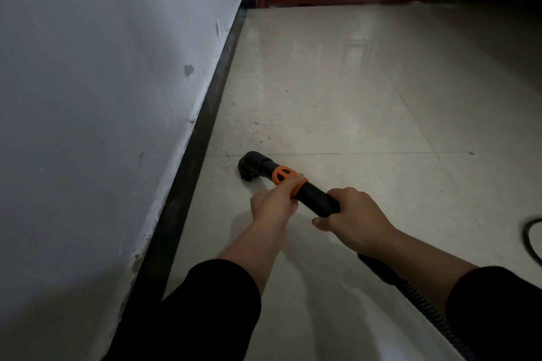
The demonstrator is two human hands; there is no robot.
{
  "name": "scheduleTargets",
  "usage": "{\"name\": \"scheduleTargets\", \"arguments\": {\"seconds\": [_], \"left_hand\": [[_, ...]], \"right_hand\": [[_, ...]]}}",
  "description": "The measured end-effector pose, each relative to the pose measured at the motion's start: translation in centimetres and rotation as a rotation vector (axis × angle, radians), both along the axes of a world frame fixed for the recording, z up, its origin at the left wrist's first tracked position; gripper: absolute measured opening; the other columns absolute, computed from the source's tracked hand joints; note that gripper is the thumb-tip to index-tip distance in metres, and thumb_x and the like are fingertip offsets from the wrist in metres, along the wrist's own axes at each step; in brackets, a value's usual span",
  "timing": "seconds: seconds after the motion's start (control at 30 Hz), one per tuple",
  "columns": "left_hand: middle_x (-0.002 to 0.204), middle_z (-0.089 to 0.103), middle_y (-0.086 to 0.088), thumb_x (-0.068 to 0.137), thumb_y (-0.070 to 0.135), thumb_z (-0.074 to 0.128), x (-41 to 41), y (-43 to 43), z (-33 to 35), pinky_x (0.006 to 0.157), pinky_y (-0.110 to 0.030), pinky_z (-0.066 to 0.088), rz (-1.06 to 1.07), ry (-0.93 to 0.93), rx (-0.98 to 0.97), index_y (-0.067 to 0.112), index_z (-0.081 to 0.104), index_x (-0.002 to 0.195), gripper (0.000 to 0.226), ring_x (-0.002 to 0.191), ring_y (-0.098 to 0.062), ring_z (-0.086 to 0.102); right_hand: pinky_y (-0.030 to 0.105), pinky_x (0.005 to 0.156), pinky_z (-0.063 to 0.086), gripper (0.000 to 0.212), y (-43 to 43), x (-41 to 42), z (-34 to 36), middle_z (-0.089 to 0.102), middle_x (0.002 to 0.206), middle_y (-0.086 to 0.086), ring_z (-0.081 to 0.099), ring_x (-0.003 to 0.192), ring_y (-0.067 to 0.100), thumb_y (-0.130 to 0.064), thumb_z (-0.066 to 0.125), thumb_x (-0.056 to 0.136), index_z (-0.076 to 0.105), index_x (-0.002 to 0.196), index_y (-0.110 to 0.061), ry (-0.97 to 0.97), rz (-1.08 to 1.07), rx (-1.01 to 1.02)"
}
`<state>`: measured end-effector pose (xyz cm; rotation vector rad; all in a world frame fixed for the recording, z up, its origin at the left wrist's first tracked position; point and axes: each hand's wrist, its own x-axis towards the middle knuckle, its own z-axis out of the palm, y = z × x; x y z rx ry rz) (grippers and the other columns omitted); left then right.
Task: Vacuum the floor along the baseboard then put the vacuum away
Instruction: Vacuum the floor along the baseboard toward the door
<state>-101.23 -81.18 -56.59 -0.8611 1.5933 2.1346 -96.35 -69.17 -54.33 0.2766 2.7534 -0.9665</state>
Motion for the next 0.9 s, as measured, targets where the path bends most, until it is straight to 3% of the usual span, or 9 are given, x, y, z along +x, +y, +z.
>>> {"name": "scheduleTargets", "arguments": {"seconds": [0.17, 0.63, 0.9], "left_hand": [[0.097, 0.070, -0.013, 0.072, 0.021, 0.083, -0.6, -1.1, -0.3, 0.096, -0.032, 0.050, 0.002, -0.001, -0.030, 0.008, 0.062, 0.089, 0.030, 0.092, -0.019, 0.068], [0.096, 0.069, -0.012, 0.073, 0.020, 0.082, -1.6, -3.4, -1.1, 0.096, -0.036, 0.050, 0.079, -0.001, -0.060, 0.011, 0.061, 0.086, 0.026, 0.090, -0.020, 0.067], [0.094, 0.068, -0.012, 0.076, 0.016, 0.078, -1.9, -4.4, -1.1, 0.083, -0.030, 0.053, 0.137, 0.008, -0.056, 0.014, 0.060, 0.081, 0.019, 0.091, -0.023, 0.066]], "right_hand": [[0.024, 0.054, 0.041, 0.021, -1.1, -0.6, -0.5, 0.059, 0.074, 0.002, 0.058, 0.065, 0.018, -0.026, 0.072, 0.082, 0.061, 0.093, -0.012, 0.012, -0.001, -0.015], [0.024, 0.056, 0.040, 0.018, -3.8, -1.7, -1.6, 0.059, 0.076, 0.002, 0.058, 0.069, 0.019, -0.025, 0.070, 0.083, 0.059, 0.092, -0.014, 0.060, 0.024, -0.024], [0.025, 0.060, 0.042, 0.017, -5.0, -1.9, -1.9, 0.058, 0.078, 0.001, 0.059, 0.073, 0.020, -0.025, 0.069, 0.083, 0.058, 0.091, -0.015, 0.081, 0.050, -0.004]]}}
